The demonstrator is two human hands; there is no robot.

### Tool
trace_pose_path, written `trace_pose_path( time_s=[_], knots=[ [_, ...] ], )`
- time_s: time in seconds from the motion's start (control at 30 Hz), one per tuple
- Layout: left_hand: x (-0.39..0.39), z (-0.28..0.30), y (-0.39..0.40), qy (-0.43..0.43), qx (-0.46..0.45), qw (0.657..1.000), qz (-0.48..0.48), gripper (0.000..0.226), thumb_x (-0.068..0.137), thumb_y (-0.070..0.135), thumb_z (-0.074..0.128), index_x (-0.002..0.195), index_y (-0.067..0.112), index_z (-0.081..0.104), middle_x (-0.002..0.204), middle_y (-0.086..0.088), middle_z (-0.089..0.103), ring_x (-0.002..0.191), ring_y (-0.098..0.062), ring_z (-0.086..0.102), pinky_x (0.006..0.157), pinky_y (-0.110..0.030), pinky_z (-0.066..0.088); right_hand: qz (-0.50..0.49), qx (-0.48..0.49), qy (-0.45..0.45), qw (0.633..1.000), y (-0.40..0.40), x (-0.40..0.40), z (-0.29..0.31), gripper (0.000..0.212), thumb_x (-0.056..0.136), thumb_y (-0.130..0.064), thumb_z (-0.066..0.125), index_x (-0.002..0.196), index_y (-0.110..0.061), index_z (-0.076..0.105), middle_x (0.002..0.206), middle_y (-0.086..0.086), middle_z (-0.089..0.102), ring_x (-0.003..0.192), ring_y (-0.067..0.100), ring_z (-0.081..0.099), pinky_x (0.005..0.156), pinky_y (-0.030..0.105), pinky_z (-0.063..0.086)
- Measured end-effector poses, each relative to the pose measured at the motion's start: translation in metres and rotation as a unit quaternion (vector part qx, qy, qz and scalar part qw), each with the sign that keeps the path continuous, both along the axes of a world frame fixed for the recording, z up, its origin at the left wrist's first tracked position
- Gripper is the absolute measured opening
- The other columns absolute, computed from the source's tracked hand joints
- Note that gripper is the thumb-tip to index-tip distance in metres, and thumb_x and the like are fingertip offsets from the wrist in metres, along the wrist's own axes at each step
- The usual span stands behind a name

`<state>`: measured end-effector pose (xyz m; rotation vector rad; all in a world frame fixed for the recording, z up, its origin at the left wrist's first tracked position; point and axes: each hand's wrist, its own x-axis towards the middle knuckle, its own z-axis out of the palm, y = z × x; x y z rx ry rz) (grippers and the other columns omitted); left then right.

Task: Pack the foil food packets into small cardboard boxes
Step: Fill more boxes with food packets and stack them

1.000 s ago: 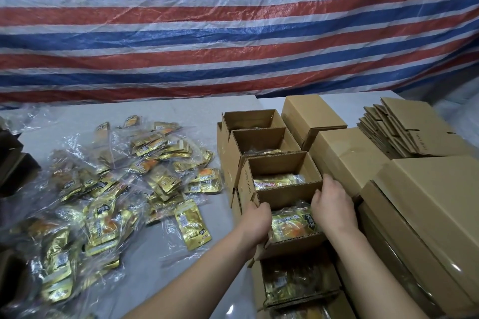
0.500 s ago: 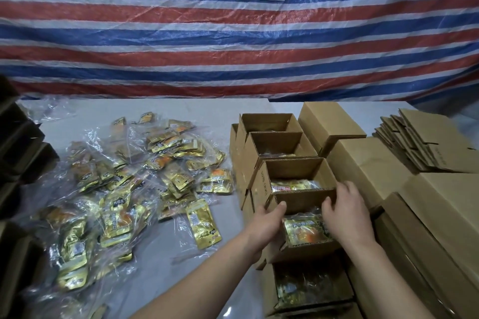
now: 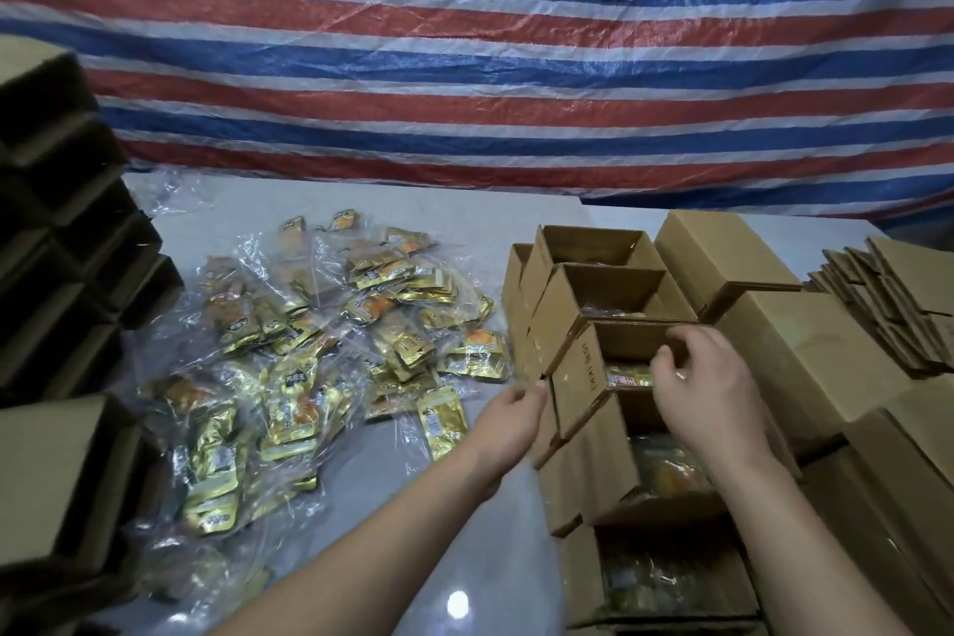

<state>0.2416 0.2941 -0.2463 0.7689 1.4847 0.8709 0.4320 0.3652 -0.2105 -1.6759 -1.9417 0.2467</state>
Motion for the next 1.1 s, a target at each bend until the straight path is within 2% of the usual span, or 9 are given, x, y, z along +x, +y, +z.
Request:
trace_pose_path(
  time_s=[0.1,0.2,0.3,0.43,0.53,0.7,0.87,0.97,1.1],
  knots=[
    [-0.035,0.008,-0.009,0.056,0.028,0.997,0.043,0.041,0.099,0.047,0.040,0.125,0.019,0.052,0.126,-0.001,0.056,0.116,-0.021,0.054,0.099,-0.038,0.043,0.059,-0.010,0.039,0.997,-0.003,-0.038,0.002,0.022,0.098,-0.027,0.053,0.118,-0.023,0.062,0.104,-0.013,0.055,0.091,-0.001,0.053,0.072,0.014,0.039],
    [-0.071,0.015,-0.025,0.089,0.059,0.990,0.094,0.026,0.099,0.042,0.041,0.101,0.022,0.057,0.102,0.004,0.061,0.100,-0.017,0.059,0.084,-0.032,0.046,0.117,-0.013,0.067,0.991,-0.007,-0.082,-0.001,0.019,0.097,-0.022,0.055,0.110,-0.017,0.067,0.099,-0.007,0.059,0.089,0.004,0.057,0.072,0.022,0.042],
    [-0.103,0.021,-0.045,0.114,0.080,0.982,0.127,0.024,0.099,0.040,0.042,0.100,0.022,0.058,0.097,0.006,0.062,0.093,-0.012,0.058,0.073,-0.025,0.044,0.165,-0.041,0.087,0.982,-0.014,-0.129,-0.008,0.019,0.096,-0.022,0.056,0.109,-0.018,0.069,0.098,-0.007,0.062,0.087,-0.002,0.057,0.071,0.015,0.040],
    [-0.137,0.025,-0.070,0.153,0.085,0.968,0.181,0.026,0.099,0.039,0.043,0.104,0.021,0.062,0.096,0.006,0.064,0.091,-0.012,0.059,0.082,-0.031,0.047,0.235,-0.094,0.125,0.959,-0.032,-0.188,-0.016,0.026,0.096,-0.023,0.058,0.121,-0.023,0.065,0.099,-0.019,0.060,0.091,-0.012,0.055,0.073,0.007,0.039],
    [-0.159,0.024,-0.088,0.180,0.093,0.955,0.218,0.023,0.099,0.038,0.045,0.098,0.022,0.062,0.088,0.009,0.062,0.083,-0.009,0.057,0.071,-0.027,0.044,0.277,-0.115,0.159,0.941,-0.048,-0.225,-0.018,0.026,0.096,-0.022,0.058,0.121,-0.026,0.062,0.100,-0.025,0.058,0.091,-0.016,0.056,0.067,0.002,0.043],
    [-0.187,0.020,-0.118,0.234,0.113,0.929,0.263,0.017,0.098,0.034,0.048,0.089,0.026,0.061,0.076,0.014,0.059,0.065,0.012,0.052,0.056,-0.009,0.036,0.328,-0.154,0.194,0.912,-0.073,-0.264,-0.019,0.023,0.095,-0.023,0.060,0.103,-0.044,0.058,0.096,-0.021,0.064,0.090,-0.011,0.060,0.068,0.008,0.046],
    [-0.204,0.031,-0.131,0.258,0.119,0.914,0.291,0.014,0.098,0.032,0.048,0.094,0.028,0.062,0.085,0.015,0.063,0.073,0.017,0.054,0.059,-0.003,0.037,0.354,-0.170,0.181,0.902,-0.082,-0.286,-0.020,0.019,0.096,-0.023,0.060,0.113,-0.029,0.065,0.096,-0.021,0.065,0.090,-0.015,0.057,0.068,0.001,0.042],
    [-0.212,0.052,-0.128,0.264,0.136,0.905,0.306,0.012,0.099,0.034,0.047,0.094,0.036,0.057,0.089,0.018,0.063,0.080,0.021,0.052,0.059,-0.001,0.038,0.367,-0.161,0.158,0.902,-0.081,-0.305,-0.008,0.022,0.096,-0.030,0.060,0.117,-0.030,0.065,0.095,-0.026,0.062,0.088,-0.020,0.055,0.066,0.003,0.043],
    [-0.237,0.091,-0.112,0.297,0.181,0.873,0.340,0.016,0.097,0.032,0.046,0.104,0.032,0.060,0.104,0.015,0.064,0.094,0.009,0.058,0.073,-0.011,0.042,0.418,-0.146,0.151,0.884,-0.078,-0.358,0.024,0.026,0.095,-0.038,0.057,0.118,-0.030,0.065,0.099,-0.023,0.064,0.089,-0.013,0.056,0.071,0.011,0.044]
  ],
)
